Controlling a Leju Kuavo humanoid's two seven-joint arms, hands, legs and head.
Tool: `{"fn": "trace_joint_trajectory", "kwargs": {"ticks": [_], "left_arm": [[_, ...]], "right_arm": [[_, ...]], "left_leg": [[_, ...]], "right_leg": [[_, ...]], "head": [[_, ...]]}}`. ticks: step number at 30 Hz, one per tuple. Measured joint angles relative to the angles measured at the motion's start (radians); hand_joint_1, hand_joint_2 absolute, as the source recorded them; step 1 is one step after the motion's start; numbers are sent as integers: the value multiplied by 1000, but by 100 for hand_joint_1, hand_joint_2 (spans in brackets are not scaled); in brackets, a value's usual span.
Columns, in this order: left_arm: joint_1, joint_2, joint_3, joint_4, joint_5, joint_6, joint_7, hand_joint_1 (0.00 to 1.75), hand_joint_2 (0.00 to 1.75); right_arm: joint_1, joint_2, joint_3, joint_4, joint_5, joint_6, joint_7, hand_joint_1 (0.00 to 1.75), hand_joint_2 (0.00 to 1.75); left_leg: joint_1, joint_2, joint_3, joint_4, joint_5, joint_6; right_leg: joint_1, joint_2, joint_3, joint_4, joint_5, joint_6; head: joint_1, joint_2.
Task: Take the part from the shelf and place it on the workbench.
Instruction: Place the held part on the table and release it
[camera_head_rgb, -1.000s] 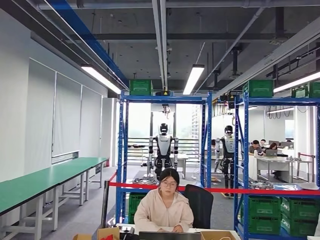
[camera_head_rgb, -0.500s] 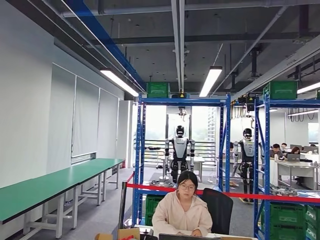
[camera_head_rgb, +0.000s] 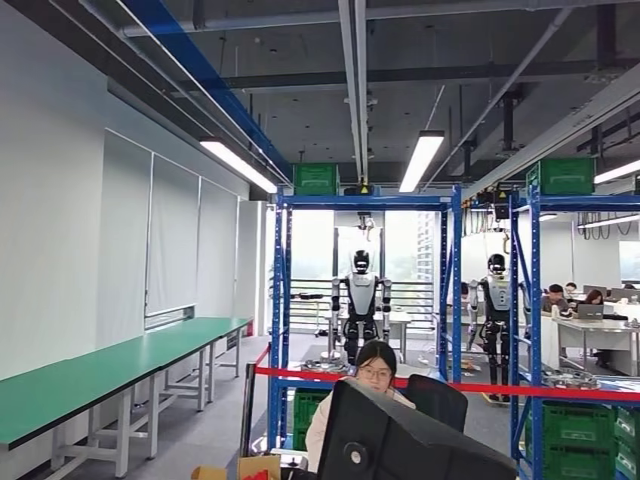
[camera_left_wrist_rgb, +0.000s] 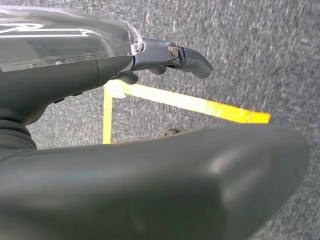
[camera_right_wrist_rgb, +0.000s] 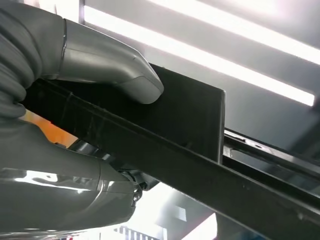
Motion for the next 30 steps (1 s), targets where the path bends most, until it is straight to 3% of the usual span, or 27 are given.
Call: {"fn": "trace_joint_trajectory", "kwargs": {"ticks": [2,5,6,7,8,11,13,16,18,20,21,22,23,26,28,30], "left_arm": [[-1,0,-9,0,-11,-3,-2,0,175],[-3,0,-20,0,-23,-4,-1,0,175],[-2,0,-23,0,-25,-3,1,0,175],[-2,0,-26,0,-27,-3,3,0,175],[-3,0,-29,0,-28,-2,5,0,175],[-6,0,-34,0,-29,-2,6,0,175],[-7,0,-35,0,-29,-2,6,0,175],[-5,0,-36,0,-29,-2,5,0,175],[-7,0,-38,0,-29,-3,3,0,175],[-8,0,-40,0,-29,-4,0,0,175],[-8,0,-41,0,-30,-5,-2,0,175],[-8,0,-41,0,-31,-6,-4,0,175],[-8,0,-42,0,-31,-9,-5,0,175],[-9,0,-44,0,-35,-14,-10,0,175],[-8,0,-46,0,-38,-15,-12,0,175],[-7,0,-46,0,-39,-15,-13,0,175]], "right_arm": [[-24,24,-55,-23,98,-55,7,175,175],[-50,56,-128,-65,262,-127,20,175,175],[-53,65,-145,-80,325,-151,27,175,175],[-55,72,-160,-95,392,-178,35,175,175],[-56,79,-171,-111,461,-204,40,175,175],[-60,92,-183,-154,627,-267,45,175,175],[-59,95,-182,-173,713,-299,43,175,175],[-44,95,-161,-183,872,-351,42,175,175],[-34,90,-135,-182,950,-382,42,175,175],[-23,76,-98,-172,1042,-417,51,175,175],[-19,65,-74,-159,1100,-438,62,175,175],[-14,52,-45,-142,1161,-459,75,175,175],[-11,38,-13,-122,1217,-479,90,175,175],[-16,2,74,-67,1346,-528,142,175,175],[-30,-23,124,-18,1420,-547,186,175,175],[-39,-46,164,39,1476,-554,223,175,175]], "left_leg": [[1,0,-16,34,-28,-8],[4,1,-94,210,-116,-17],[5,1,-115,256,-128,-21],[7,1,-121,268,-121,-24],[10,1,-108,240,-96,-27],[18,5,-26,62,-9,-32],[16,5,-7,17,-4,-24],[13,5,-7,13,-3,-5],[14,5,-5,10,-1,6],[11,5,-5,10,-2,13],[9,5,-5,10,-2,13],[7,4,-4,11,-2,14],[5,4,-4,11,-2,14],[1,0,-3,10,-2,13],[2,0,-6,10,-1,9],[5,0,-6,6,2,1]], "right_leg": [[-5,-3,2,-9,6,-8],[-7,-8,3,-12,8,-13],[-7,-8,3,-12,8,-13],[-8,-8,3,-12,8,-12],[-9,-7,4,-11,7,-11],[-8,-4,1,0,-1,2],[-5,-2,-5,8,-3,11],[-8,-1,-9,17,-11,22],[-10,-1,-35,79,-52,29],[-11,-1,-94,208,-110,31],[-11,-1,-121,263,-127,30],[-10,-1,-135,288,-126,28],[-9,-1,-130,274,-107,25],[0,1,-44,86,-15,7],[8,3,-13,16,2,-1],[11,2,-9,5,4,-5]], "head": [[0,0],[0,0],[0,0],[0,0],[0,0],[0,0],[0,0],[-1,0],[-1,0],[-1,0],[-1,0],[-1,0],[-1,0],[-1,0],[0,0],[0,0]]}}
